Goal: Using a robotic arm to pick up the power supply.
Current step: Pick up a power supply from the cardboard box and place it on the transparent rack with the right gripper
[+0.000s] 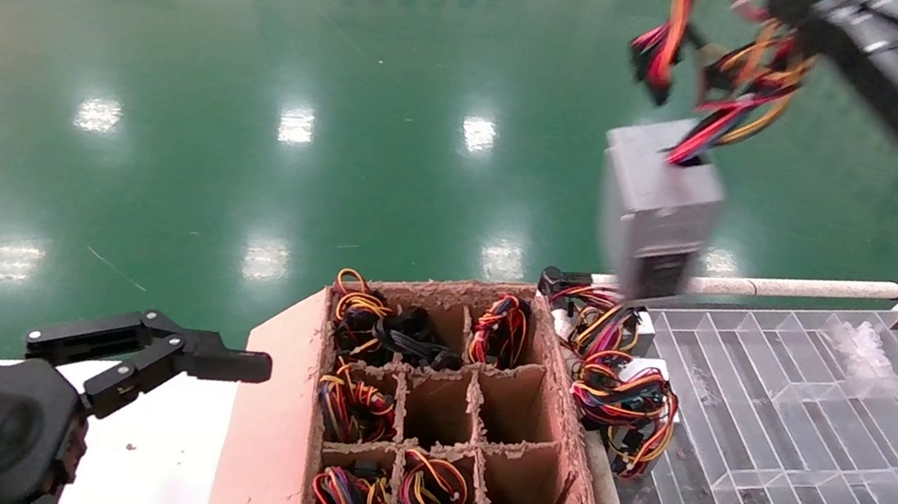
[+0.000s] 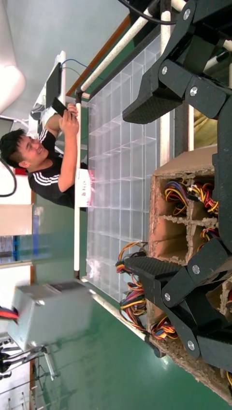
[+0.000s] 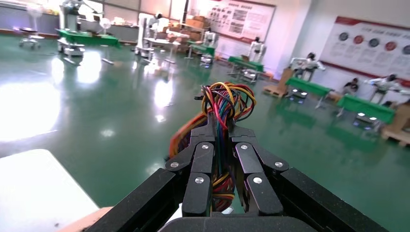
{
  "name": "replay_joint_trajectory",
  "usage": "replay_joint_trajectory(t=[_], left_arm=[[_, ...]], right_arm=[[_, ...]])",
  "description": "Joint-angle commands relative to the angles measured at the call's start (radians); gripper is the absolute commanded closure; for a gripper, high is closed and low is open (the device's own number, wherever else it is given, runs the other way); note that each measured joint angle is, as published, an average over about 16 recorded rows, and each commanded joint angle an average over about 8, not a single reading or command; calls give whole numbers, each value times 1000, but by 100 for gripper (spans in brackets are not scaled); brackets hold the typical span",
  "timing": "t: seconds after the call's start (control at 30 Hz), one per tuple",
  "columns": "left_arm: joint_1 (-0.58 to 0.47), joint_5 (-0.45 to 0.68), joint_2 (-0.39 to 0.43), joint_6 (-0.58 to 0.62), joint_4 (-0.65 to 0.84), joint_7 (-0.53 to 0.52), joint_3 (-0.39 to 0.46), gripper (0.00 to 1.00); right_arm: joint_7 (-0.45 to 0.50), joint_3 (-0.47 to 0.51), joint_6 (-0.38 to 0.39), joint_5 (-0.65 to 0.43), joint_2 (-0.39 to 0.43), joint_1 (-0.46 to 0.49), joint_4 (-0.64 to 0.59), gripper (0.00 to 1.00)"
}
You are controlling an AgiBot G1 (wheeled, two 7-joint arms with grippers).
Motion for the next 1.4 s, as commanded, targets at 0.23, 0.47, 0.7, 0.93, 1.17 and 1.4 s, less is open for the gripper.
replay_joint_trajectory(t=[0.23, 0.47, 0.7, 0.93, 1.17, 1.4], left_arm=[[0, 0, 0, 0, 0, 0, 0, 0], [0, 0, 0, 0, 0, 0, 1, 0], [0, -1, 0, 0, 0, 0, 1, 0], [0, -1, 0, -1, 0, 1, 1, 0], [0, -1, -1, -1, 0, 1, 2, 0], [0, -1, -1, -1, 0, 1, 2, 0]], right_arm=[[-52, 38, -84, 21, 111, -21, -106, 100], [-92, 79, -125, 58, 200, -154, -184, 100], [-152, 137, -144, 116, 252, -311, -253, 100], [-195, 162, -161, 142, 255, -413, -288, 100], [-203, 143, -174, 134, 220, -457, -276, 100], [-174, 86, -163, 86, 152, -416, -243, 100]])
